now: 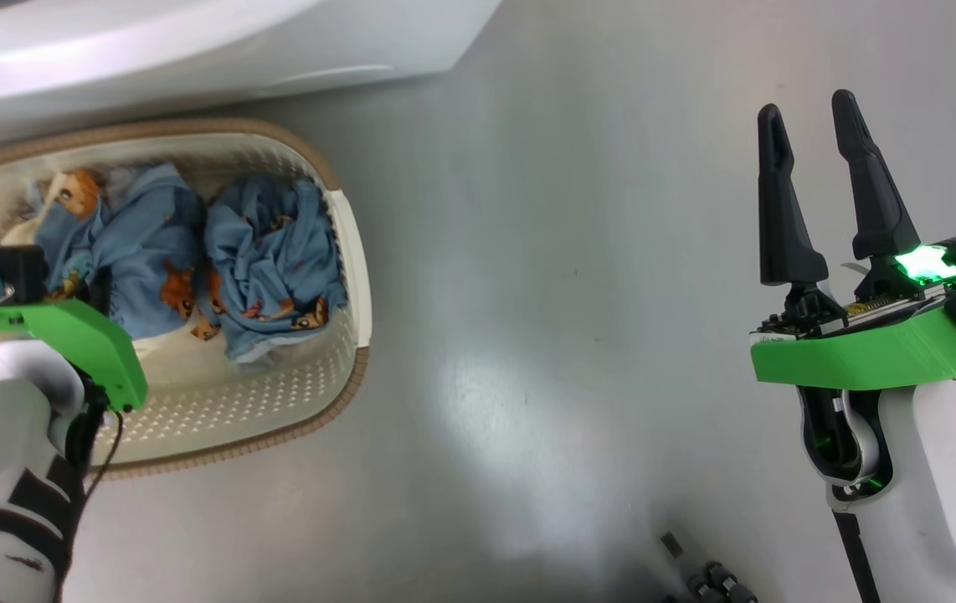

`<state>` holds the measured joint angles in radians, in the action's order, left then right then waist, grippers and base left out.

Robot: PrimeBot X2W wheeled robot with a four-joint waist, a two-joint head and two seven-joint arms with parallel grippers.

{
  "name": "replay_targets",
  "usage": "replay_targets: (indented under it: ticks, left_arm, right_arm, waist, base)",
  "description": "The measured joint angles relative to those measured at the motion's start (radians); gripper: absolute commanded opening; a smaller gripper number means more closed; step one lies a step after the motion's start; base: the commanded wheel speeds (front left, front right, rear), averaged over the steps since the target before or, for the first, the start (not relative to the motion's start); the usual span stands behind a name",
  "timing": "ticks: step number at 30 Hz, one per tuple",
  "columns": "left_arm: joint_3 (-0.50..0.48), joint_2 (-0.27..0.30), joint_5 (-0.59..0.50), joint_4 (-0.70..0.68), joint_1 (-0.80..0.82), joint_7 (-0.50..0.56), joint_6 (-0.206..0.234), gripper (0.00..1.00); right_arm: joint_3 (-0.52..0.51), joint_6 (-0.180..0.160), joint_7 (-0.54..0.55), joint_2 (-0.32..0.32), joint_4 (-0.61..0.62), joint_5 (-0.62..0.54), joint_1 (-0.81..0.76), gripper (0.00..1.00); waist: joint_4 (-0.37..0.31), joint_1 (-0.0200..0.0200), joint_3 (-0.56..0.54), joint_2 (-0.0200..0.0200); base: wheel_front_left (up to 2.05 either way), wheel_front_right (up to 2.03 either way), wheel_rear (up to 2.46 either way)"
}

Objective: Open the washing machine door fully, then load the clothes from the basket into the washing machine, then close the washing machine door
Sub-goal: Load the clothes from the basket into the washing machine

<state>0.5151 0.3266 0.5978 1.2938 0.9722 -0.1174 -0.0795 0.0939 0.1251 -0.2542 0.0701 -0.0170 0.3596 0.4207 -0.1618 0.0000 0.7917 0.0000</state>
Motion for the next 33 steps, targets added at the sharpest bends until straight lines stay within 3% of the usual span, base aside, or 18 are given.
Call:
replay_targets:
  ticks: [9,16,33]
  left_arm:
    - [-0.030,-0.040,0.049,0.001,-0.074,-0.107,-0.018,0.00]
    - [-0.039,-0.044,0.053,-0.015,-0.142,-0.130,-0.027,0.00]
    - [-0.174,-0.040,-0.037,-0.318,-0.370,-0.131,-0.006,0.00]
  right_arm:
    - [-0.005,0.000,0.000,0.002,-0.020,0.001,-0.027,1.00]
    - [-0.006,0.000,0.000,0.012,-0.039,0.005,-0.084,1.00]
    - [-0.022,0.000,0.000,0.043,-0.080,0.019,-0.221,1.00]
  waist:
    - [0.032,0.0000,-0.105,0.0000]
    - [0.048,0.0000,-0.200,0.0000]
    - [0.082,0.0000,-0.419,0.0000]
  base:
    - [0.00,0.00,0.00]
    - [0.00,0.00,0.00]
    - [0.00,0.00,0.00]
